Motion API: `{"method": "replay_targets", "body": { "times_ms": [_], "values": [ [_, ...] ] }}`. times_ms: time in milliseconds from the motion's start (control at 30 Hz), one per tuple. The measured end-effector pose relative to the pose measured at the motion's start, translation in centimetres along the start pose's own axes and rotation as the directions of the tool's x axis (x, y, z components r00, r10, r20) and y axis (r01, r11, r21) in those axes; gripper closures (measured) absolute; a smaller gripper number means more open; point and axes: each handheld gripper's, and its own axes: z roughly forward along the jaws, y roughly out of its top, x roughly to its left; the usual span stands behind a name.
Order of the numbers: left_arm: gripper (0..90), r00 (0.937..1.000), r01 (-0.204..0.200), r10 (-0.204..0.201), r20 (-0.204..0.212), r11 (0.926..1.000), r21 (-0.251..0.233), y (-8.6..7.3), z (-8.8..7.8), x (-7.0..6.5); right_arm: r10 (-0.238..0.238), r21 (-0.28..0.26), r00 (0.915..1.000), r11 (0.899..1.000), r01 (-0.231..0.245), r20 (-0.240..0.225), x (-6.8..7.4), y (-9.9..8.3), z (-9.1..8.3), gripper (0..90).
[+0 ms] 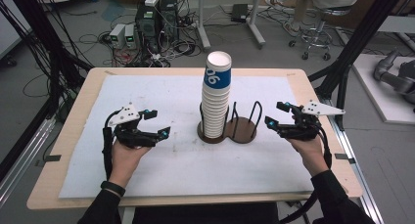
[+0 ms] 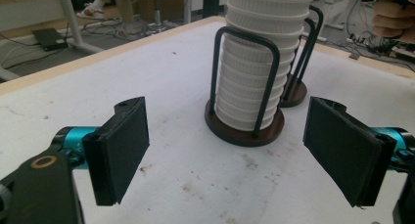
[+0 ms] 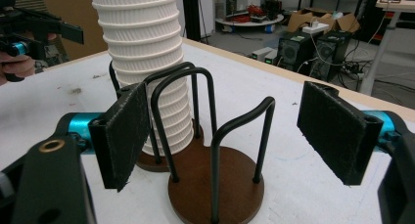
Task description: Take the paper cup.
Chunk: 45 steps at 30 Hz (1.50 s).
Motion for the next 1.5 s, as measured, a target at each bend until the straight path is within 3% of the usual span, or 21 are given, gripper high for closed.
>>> {"method": "replay_targets", "body": {
  "times_ms": [367,633,700,900,1067,1500],
  "values": [
    [17.0,0.9994,-0.031,0.032,0.017,0.9993,-0.021,0.6,0.3,-0.7,-0.001,-0.007,1.0,1.0,0.001,0.001,-0.2,-0.1,-0.4,20.2],
    [15.9,0.9981,-0.028,0.034,0.052,0.9936,-0.109,1.3,1.8,-0.8,-0.021,-0.004,0.9997,1.0,0.021,0.014,0.4,-0.1,-1.0,20.3],
    [15.3,0.9979,-0.043,0.047,0.043,0.9947,-0.093,1.9,2.4,-1.1,-0.024,-0.003,0.9995,1.0,0.024,0.021,0.5,-0.1,-1.3,20.3],
    [10.8,0.9954,-0.04,0.047,0.083,0.9959,-0.081,3.1,3.6,-1.3,-0.019,-0.009,0.9992,1.0,0.019,0.034,0.3,-0.3,-1.9,20.3],
    [10.0,0.9925,-0.067,0.074,0.097,0.9947,-0.078,4.1,4.4,-1.7,-0.019,-0.005,0.9991,1.0,0.019,0.038,0.4,-0.4,-2.0,20.2],
    [7.6,0.9869,-0.053,0.067,0.147,0.9939,-0.097,6.4,7.8,-2.3,-0.027,-0.006,0.9989,1.0,0.027,0.037,0.6,-0.5,-2.3,20.3]
  ]
}}
